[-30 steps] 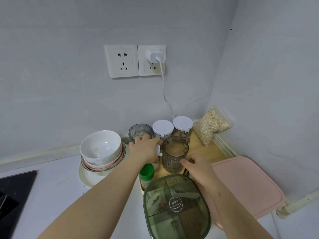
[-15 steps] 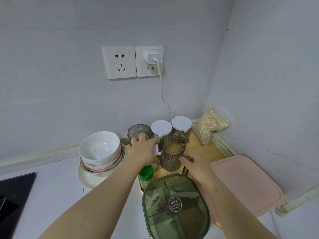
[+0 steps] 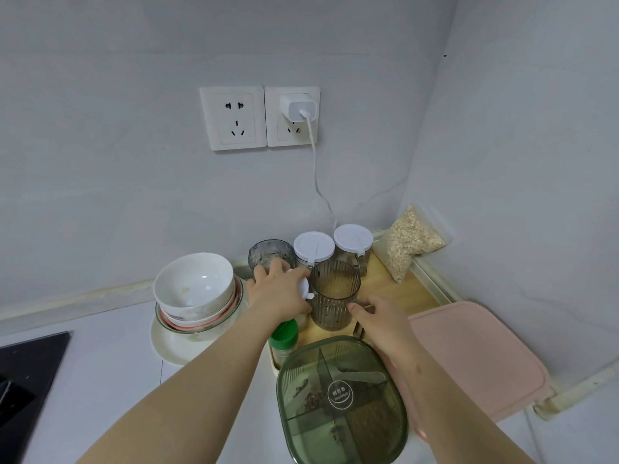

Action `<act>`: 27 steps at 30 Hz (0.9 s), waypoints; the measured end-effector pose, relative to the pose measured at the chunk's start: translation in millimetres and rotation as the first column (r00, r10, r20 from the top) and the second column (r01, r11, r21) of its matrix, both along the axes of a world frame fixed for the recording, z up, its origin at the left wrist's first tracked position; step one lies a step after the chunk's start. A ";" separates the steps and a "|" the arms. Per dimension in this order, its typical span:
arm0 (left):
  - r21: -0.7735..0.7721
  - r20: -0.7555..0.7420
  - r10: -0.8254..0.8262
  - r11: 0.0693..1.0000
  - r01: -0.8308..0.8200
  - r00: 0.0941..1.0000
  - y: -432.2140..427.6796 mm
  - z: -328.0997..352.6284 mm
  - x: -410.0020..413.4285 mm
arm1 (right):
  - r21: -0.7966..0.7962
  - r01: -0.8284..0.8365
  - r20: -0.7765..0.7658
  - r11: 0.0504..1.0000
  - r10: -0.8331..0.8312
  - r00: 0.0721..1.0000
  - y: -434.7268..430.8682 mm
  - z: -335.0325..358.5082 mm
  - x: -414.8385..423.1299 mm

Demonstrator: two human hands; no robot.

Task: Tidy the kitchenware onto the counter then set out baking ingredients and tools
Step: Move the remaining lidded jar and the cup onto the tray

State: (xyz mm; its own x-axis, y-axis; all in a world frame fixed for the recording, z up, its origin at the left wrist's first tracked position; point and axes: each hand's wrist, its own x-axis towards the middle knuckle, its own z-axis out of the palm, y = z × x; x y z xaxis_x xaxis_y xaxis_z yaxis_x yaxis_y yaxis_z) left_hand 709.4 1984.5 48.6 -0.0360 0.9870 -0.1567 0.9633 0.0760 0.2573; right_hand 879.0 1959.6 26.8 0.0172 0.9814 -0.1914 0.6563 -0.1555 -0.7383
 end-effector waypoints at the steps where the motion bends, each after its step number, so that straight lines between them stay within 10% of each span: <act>1: 0.005 -0.004 0.001 1.000 -0.001 1.000 0.0 -0.5 0.5 | -0.008 0.002 0.016 1.000 -0.002 1.000 1.0 0.2 -1.2; 16: -0.035 0.040 0.058 0.998 -0.057 0.997 -1.2 -3.4 3.0 | -0.038 0.059 0.059 0.998 -0.056 0.997 6.4 4.2 -11.2; 27: 0.038 0.281 0.120 0.990 -0.137 0.952 -25.3 21.7 -1.6 | 0.064 0.210 -0.200 0.976 -0.194 0.960 -16.6 31.7 -19.0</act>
